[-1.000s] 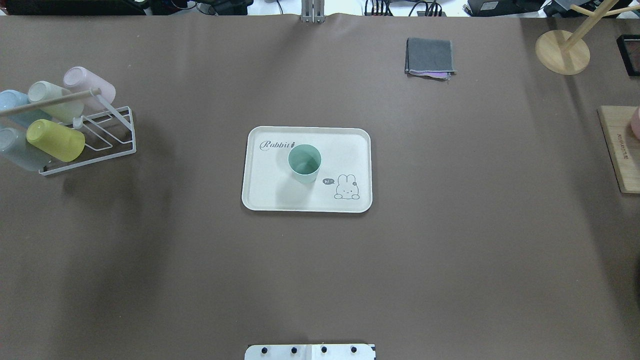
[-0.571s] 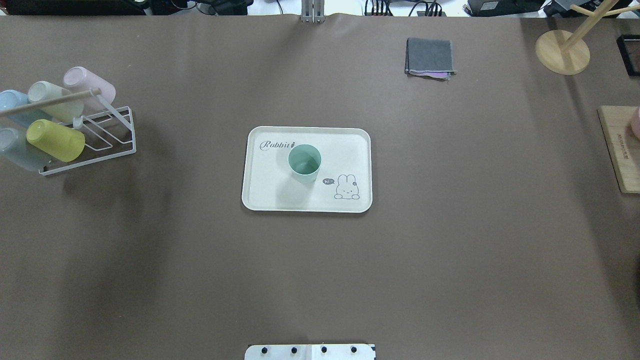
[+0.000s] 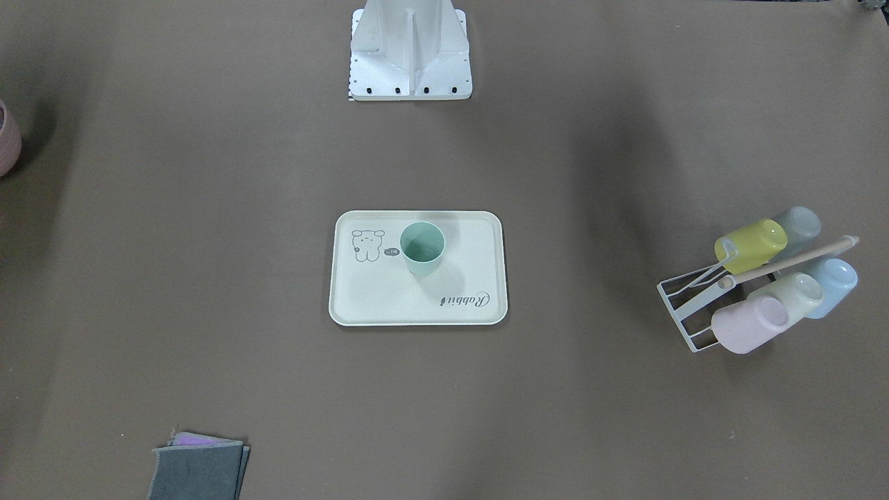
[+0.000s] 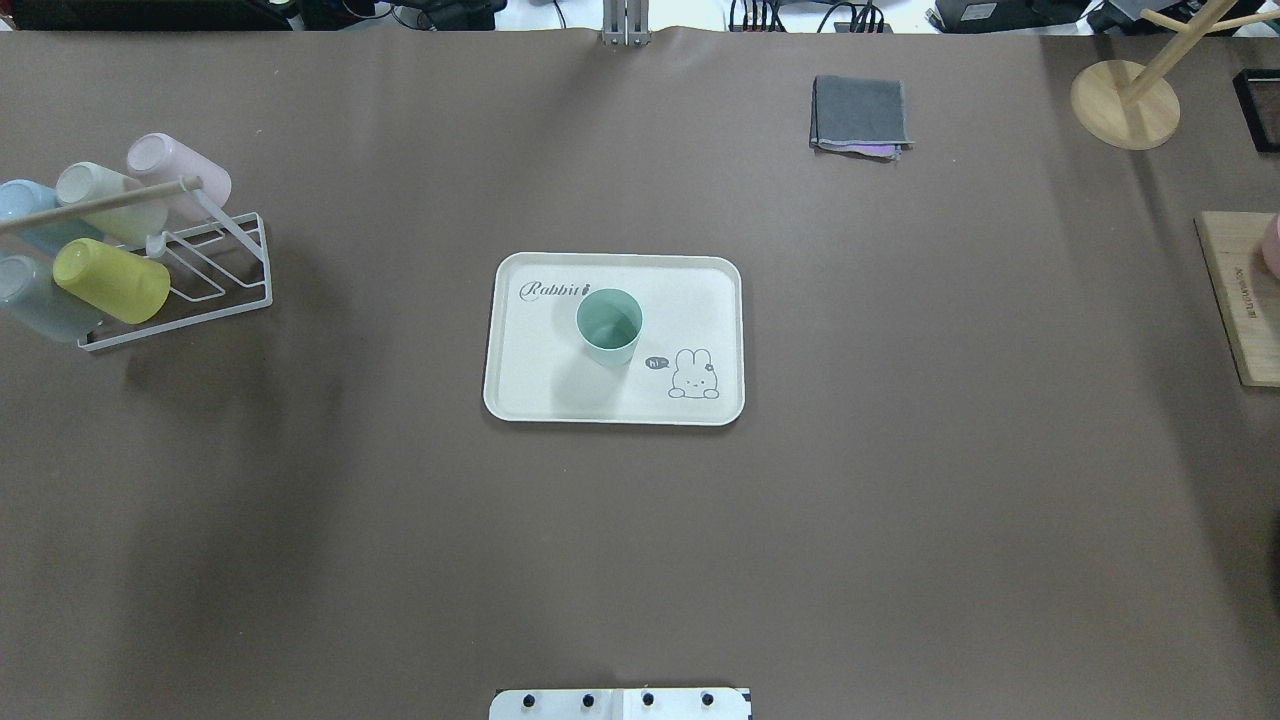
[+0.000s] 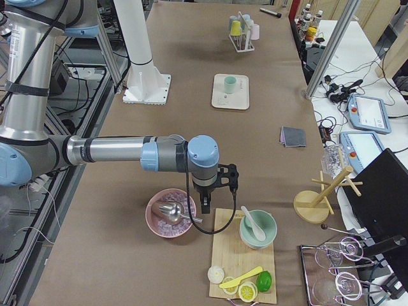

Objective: Pick up and place green cup on tray

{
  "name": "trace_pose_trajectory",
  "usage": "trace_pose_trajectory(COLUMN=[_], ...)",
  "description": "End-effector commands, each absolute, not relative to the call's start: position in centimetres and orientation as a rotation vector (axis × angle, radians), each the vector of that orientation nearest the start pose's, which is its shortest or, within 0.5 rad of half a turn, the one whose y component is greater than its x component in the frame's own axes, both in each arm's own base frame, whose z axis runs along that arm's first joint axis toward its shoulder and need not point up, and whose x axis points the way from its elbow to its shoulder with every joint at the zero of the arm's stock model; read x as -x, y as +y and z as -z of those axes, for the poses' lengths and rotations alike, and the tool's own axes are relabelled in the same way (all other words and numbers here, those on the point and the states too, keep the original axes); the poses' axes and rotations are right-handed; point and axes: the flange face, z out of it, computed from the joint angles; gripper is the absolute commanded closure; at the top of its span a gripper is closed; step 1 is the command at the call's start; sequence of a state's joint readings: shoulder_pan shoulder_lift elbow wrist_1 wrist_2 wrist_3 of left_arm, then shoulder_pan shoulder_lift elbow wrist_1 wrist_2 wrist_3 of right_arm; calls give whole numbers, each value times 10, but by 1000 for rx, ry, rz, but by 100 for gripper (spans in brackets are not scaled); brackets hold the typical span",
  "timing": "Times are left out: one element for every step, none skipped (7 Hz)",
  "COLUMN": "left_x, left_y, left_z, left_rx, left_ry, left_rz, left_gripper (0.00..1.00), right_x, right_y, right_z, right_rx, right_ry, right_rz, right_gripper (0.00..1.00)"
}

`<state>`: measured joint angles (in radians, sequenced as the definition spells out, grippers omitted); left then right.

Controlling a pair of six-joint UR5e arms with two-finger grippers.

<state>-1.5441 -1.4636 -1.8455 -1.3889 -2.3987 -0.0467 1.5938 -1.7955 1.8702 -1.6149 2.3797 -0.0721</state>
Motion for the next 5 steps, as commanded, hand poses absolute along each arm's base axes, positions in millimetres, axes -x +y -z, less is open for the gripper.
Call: trace_pose_trajectory(left_x=[50, 57, 58, 59, 59], left_y=[-441, -437, -440, -442, -440], left_z=[-579, -568, -578, -585, -588], left_rx=[23, -4, 12, 22, 29], left_ry=[831, 835, 831, 828, 826], left_rz=[19, 27, 36, 37, 41], left_gripper=[2, 2, 2, 2, 2], right_x=[-70, -70, -70, -70, -70], right_y=[-398, -398, -398, -399, -398], right_z=[-612, -612, -613, -613, -613], right_rx=[-72, -71, -69, -71, -69], right_ry=[-806, -806, -806, -806, -806], right_rz=[61, 61, 61, 61, 61], right_gripper=[0, 0, 0, 0, 0])
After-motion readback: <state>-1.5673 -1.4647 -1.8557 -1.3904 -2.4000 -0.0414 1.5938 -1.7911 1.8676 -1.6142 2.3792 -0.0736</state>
